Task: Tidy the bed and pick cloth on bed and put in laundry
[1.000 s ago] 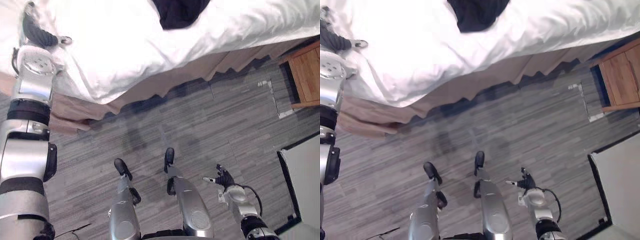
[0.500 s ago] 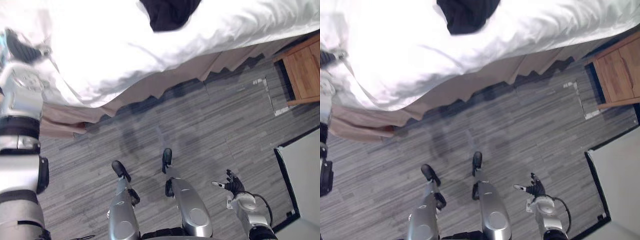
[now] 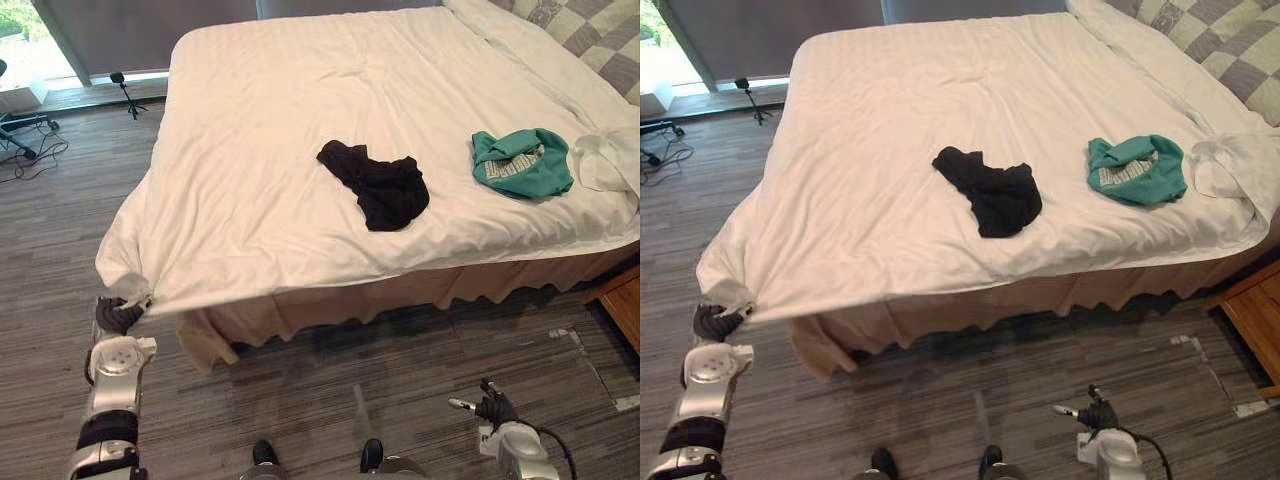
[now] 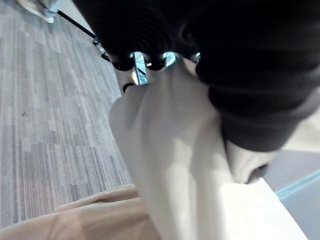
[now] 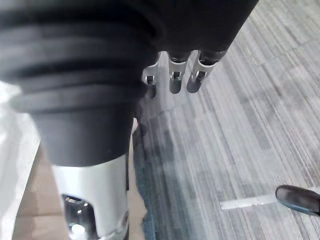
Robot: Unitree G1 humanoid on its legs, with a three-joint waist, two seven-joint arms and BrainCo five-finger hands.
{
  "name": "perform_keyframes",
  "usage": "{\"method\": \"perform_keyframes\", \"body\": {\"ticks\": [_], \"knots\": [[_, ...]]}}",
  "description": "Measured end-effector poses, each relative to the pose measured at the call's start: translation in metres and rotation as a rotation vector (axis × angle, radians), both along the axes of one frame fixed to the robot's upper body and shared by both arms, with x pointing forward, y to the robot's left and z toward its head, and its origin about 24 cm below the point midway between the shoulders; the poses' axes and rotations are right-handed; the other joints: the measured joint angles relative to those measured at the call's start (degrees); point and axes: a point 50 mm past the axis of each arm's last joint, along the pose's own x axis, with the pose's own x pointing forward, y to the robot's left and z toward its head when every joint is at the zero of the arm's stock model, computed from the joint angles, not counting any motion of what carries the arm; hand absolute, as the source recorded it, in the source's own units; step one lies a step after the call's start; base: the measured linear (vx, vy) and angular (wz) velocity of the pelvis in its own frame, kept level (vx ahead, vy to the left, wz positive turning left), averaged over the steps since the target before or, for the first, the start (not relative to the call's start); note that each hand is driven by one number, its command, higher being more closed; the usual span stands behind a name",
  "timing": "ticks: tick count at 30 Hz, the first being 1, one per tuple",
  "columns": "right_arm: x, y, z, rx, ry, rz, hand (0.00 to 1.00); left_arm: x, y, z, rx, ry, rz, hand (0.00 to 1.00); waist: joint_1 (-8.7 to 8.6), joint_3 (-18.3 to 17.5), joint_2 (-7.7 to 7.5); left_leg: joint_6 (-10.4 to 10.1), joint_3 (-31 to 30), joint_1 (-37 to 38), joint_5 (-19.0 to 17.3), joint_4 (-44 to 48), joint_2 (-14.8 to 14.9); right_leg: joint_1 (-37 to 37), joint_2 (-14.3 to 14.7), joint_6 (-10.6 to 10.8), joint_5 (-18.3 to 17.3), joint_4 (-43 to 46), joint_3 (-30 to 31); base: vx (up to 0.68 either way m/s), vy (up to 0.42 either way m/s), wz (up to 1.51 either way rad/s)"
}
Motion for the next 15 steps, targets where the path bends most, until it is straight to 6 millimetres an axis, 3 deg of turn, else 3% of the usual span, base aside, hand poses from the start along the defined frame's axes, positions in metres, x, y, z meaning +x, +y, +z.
{"method": "perform_keyframes", "body": {"ticks": [1,2,4,7,8,9,10,11,12,13,15], "knots": [[0.005,-0.005,0.006,-0.018,-0.032,0.005,0.00,-0.007,0.001,-0.007,-0.023,0.015,0.031,0.00,0.00,-0.17,-0.24,0.00,0.02,0.12,0.00,0.01,-0.26,0.04,-0.33,-0.04,-0.56,0.48,-0.15,0.17,-0.017,0.02],[0.011,-0.008,0.011,-0.031,-0.055,0.016,1.00,-0.012,0.001,-0.011,-0.033,0.028,0.041,0.00,0.01,-0.30,-0.39,0.00,0.03,0.39,0.00,0.01,-0.43,0.11,-0.59,0.06,-0.96,0.92,-0.28,0.21,-0.019,-0.01],[0.026,-0.013,0.024,-0.059,-0.117,0.046,1.00,-0.027,-0.001,-0.024,-0.065,0.079,0.073,0.00,0.01,-0.53,-0.41,0.00,0.06,1.52,0.00,0.02,-0.73,1.37,-1.02,0.40,-1.38,1.06,-0.49,0.16,-0.010,0.04],[0.068,-0.005,0.066,-0.128,-0.289,0.229,1.00,-0.117,-0.015,-0.084,-0.201,0.420,0.206,0.00,0.47,-3.67,-0.30,0.00,0.24,2.16,0.00,0.04,-0.68,1.71,-1.37,-0.04,-2.12,2.40,-0.94,0.21,-0.006,0.20],[0.075,-0.001,0.071,-0.132,-0.311,0.261,1.00,-0.131,-0.019,-0.091,-0.224,0.468,0.225,0.00,0.58,-4.09,-0.38,0.00,0.25,2.20,0.00,0.06,-0.47,1.65,-1.34,-0.25,-2.25,3.04,-1.03,0.21,-0.004,0.32],[0.089,0.008,0.084,-0.138,-0.366,0.319,1.00,-0.154,-0.029,-0.102,-0.271,0.550,0.242,0.00,0.80,-4.22,-0.16,-0.02,0.16,2.50,0.01,0.62,1.15,0.38,-1.07,-1.05,-2.93,8.07,-1.04,0.14,-0.012,0.30],[0.103,0.018,0.096,-0.134,-0.415,0.369,1.00,-0.167,-0.037,-0.109,-0.304,0.602,0.242,0.00,1.25,-3.91,0.73,-0.04,0.08,2.68,0.00,1.58,3.14,-2.97,-0.51,-0.49,-5.37,13.16,-0.75,0.10,-0.053,0.30],[0.122,0.040,0.111,-0.111,-0.479,0.464,1.00,-0.180,-0.040,-0.113,-0.323,0.648,0.239,0.00,1.79,-4.11,0.12,-0.13,0.23,2.88,-0.01,2.22,3.56,-2.46,0.78,0.10,-3.07,4.78,-0.17,0.05,-0.071,0.17],[0.131,0.050,0.122,-0.096,-0.522,0.507,1.00,-0.182,-0.040,-0.112,-0.322,0.659,0.230,0.00,2.27,-4.05,-1.63,-0.37,0.54,2.92,-0.24,2.69,2.59,-2.38,0.18,-0.04,2.17,2.23,0.25,0.11,-0.124,0.31],[0.145,0.064,0.143,-0.071,-0.608,0.566,1.00,-0.181,-0.047,-0.116,-0.345,0.681,0.181,0.00,2.77,-4.51,-2.03,-1.76,0.00,3.01,-1.87,3.34,2.88,-0.96,0.11,-1.09,0.07,1.59,-0.80,0.15,-0.105,0.29],[0.172,0.090,0.177,-0.003,-0.718,0.659,1.00,-0.171,-0.072,-0.126,-0.416,0.685,0.085,0.00,3.30,-4.37,-0.75,-1.74,0.15,2.96,-2.37,3.32,3.70,-0.48,0.92,-1.15,0.05,1.10,-1.03,0.09,-0.053,0.21]]}}
